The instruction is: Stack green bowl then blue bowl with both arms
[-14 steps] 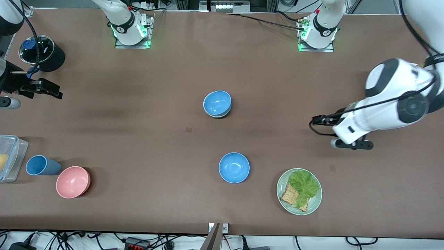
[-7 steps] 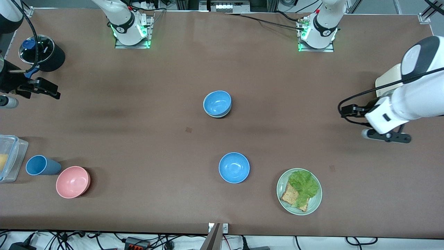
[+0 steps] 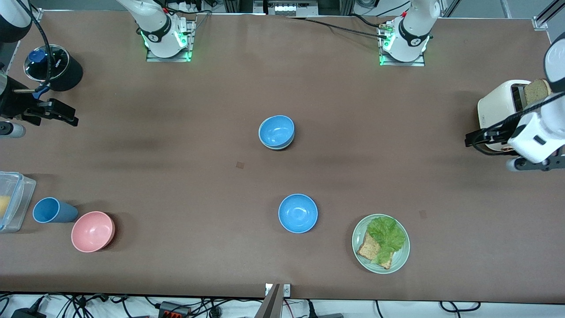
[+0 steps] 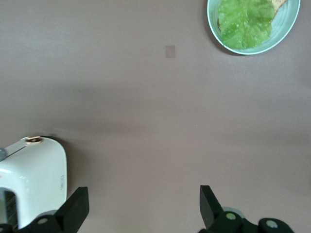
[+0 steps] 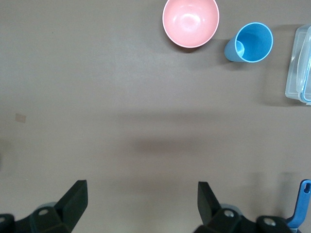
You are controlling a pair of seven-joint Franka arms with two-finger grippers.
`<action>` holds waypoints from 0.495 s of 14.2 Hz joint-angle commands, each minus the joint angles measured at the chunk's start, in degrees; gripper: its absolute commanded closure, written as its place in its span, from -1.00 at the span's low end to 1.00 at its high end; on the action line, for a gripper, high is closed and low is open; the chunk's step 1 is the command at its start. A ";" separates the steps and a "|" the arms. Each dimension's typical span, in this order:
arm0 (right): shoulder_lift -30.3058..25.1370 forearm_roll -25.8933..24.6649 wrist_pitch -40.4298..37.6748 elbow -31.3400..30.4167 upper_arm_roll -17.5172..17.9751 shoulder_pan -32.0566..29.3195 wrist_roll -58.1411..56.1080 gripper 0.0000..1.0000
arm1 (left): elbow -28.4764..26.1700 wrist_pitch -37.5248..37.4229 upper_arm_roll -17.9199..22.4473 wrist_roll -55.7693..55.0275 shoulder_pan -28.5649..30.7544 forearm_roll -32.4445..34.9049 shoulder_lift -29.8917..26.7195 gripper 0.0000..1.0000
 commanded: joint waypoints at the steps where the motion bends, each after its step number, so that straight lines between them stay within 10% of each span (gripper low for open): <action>1: -0.31 -0.32 2.13 -0.18 0.09 0.16 -0.42 -1.00 | -3.19 0.18 5.73 1.12 -3.42 -4.39 -6.24 -1.00; 7: -0.32 0.73 1.00 -0.62 0.09 0.16 0.29 -1.00 | -8.19 -1.59 11.45 5.96 -7.90 -9.78 -12.13 -1.00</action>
